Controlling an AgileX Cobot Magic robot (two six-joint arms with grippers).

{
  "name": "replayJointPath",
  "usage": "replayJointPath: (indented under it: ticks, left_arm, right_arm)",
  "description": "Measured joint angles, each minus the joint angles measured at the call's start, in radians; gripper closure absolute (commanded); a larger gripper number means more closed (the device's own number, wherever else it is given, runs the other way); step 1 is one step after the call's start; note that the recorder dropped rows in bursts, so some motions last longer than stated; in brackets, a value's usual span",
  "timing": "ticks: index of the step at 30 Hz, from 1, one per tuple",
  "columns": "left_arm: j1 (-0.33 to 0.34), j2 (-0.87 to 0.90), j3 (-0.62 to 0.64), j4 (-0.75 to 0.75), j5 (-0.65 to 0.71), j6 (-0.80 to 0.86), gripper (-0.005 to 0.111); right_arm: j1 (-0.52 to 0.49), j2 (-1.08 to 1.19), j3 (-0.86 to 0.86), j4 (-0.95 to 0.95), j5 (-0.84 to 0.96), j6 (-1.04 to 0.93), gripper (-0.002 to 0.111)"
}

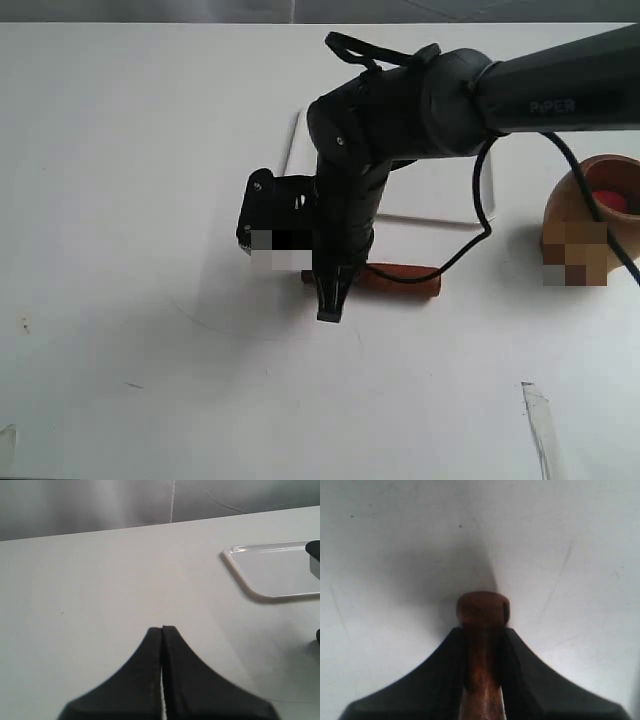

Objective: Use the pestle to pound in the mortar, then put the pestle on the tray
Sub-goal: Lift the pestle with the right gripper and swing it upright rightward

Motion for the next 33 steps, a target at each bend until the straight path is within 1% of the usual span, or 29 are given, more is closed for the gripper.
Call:
replayJointPath:
  ticks: [3,5,8,10,15,18,19,20,21,22,25,27,28,30,33]
  left_arm:
    - [0.0,0.0,0.0,0.0,0.0,0.0,0.107]
    - [0.0,0.0,0.0,0.0,0.0,0.0,0.107]
    - [0.0,0.0,0.0,0.0,0.0,0.0,0.107]
    - [0.0,0.0,0.0,0.0,0.0,0.0,0.107]
    - [0.0,0.0,0.0,0.0,0.0,0.0,0.107]
    - [0.0,0.0,0.0,0.0,0.0,0.0,0.107]
    - [0.0,0.0,0.0,0.0,0.0,0.0,0.107]
    - [0.0,0.0,0.0,0.0,0.0,0.0,0.107]
    - [0.0,0.0,0.0,0.0,0.0,0.0,0.107]
    - [0.0,0.0,0.0,0.0,0.0,0.0,0.107]
    - [0.0,0.0,0.0,0.0,0.0,0.0,0.107]
    - [0.0,0.0,0.0,0.0,0.0,0.0,0.107]
    - [0.0,0.0,0.0,0.0,0.0,0.0,0.107]
    - [0.0,0.0,0.0,0.0,0.0,0.0,0.107]
    - [0.0,0.0,0.0,0.0,0.0,0.0,0.107]
  right_arm:
    - [0.0,-0.011,0.002,-0.04,-0.016,0.038,0.108]
    - [0.0,-0.058,0.003,-0.078,-0.035,0.077,0.108]
    - [0.0,-0.189,0.003,-0.182,-0.098,0.228,0.108]
    - [0.0,-0.301,0.028,-0.319,-0.172,0.417,0.108]
    - [0.0,-0.532,0.187,-0.61,-0.3,0.792,0.108]
    - [0.0,-0.679,0.318,-0.88,-0.353,1.105,0.108]
    - [0.0,-0.743,0.361,-0.987,-0.358,1.264,0.108]
    - [0.0,-0.785,0.402,-1.097,-0.358,1.371,0.108]
    - [0.0,-0.826,0.436,-1.184,-0.356,1.507,0.108]
    - [0.0,-0.885,0.484,-1.313,-0.345,1.642,0.108]
    - [0.0,-1.007,0.595,-1.573,-0.294,2.014,0.108]
    - [0.0,-1.08,0.665,-1.689,-0.239,2.207,0.108]
    - [0.0,-1.113,0.701,-1.723,-0.201,2.291,0.108]
    - [0.0,-1.162,0.77,-1.757,-0.11,2.385,0.108]
    - [0.0,-1.215,0.861,-1.771,0.027,2.468,0.108]
